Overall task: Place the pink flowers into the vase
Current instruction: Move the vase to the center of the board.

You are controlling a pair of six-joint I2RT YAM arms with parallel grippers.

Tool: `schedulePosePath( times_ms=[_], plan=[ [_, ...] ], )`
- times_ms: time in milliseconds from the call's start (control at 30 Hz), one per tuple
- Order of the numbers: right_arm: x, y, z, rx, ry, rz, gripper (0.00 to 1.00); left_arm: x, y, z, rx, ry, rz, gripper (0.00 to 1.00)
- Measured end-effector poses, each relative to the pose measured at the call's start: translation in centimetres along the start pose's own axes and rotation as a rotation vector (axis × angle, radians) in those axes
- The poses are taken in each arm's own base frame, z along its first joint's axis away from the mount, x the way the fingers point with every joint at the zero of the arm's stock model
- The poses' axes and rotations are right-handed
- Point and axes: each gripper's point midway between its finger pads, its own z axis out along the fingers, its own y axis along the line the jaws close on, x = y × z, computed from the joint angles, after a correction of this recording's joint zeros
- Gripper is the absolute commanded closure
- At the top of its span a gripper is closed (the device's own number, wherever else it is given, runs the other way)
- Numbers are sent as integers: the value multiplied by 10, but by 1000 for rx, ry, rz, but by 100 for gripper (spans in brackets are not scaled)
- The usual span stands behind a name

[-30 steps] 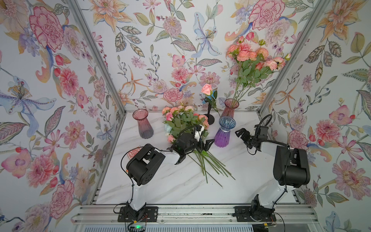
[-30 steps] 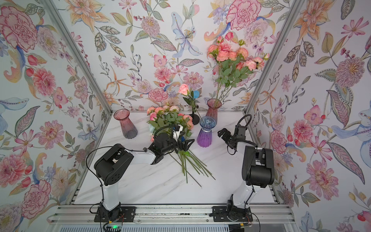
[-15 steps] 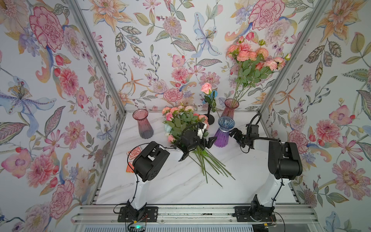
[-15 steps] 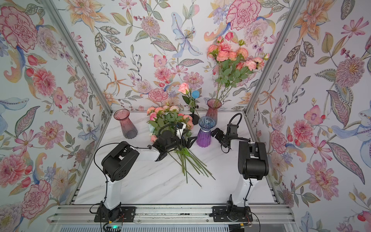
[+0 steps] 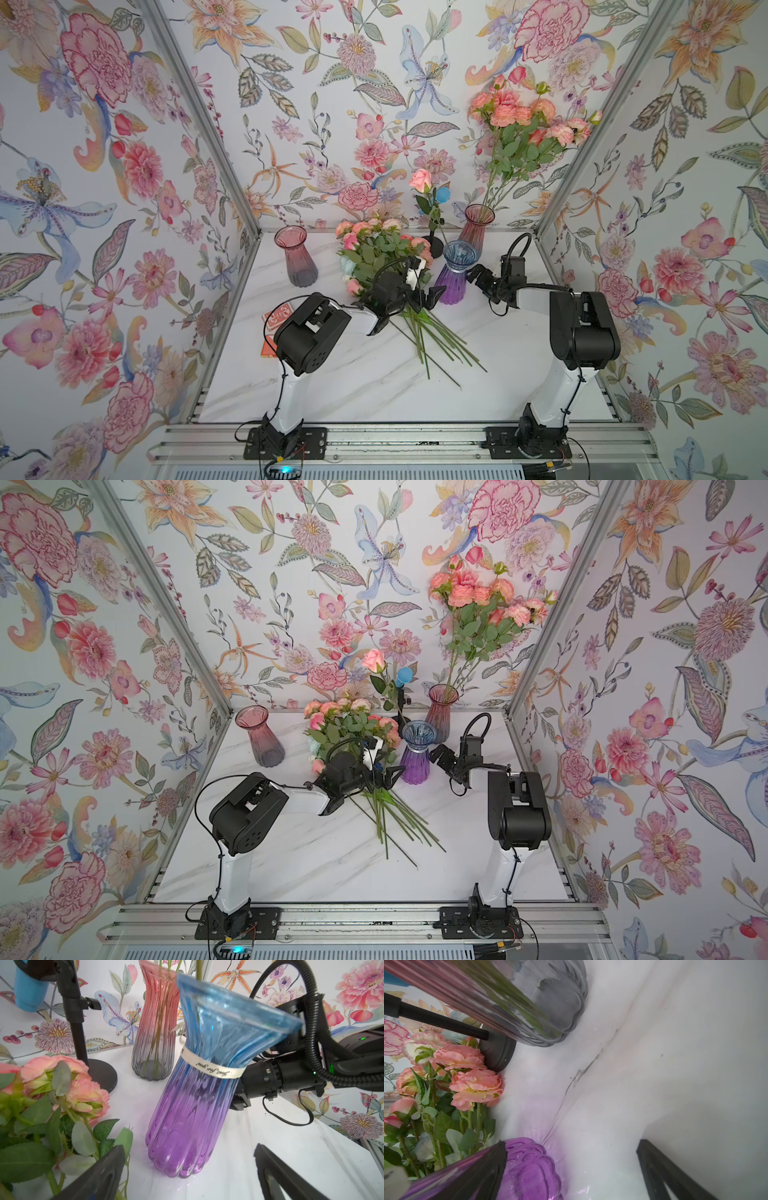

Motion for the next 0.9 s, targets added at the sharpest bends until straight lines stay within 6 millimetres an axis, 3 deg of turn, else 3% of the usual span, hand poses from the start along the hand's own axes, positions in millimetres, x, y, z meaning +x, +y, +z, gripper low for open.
schedulePosePath(
  times_ms=[200, 433, 600, 733, 900],
  plan=[
    [1, 1, 0, 2, 0, -2, 1, 2, 11, -16, -35, 19, -11, 0],
    [-2, 6, -18, 19, 0, -3, 1, -41, 7, -36, -76, -35, 9, 0],
    [-24, 36, -75, 1, -108, -89, 1, -59, 23, -54, -159, -21, -48, 0],
    [-32, 78, -132, -35, -223, -213, 1, -46, 42, -59, -230, 53, -132, 0],
    [-19, 122, -189, -77, -325, -376, 1, -31, 59, -56, -276, 122, -282, 0]
  ],
)
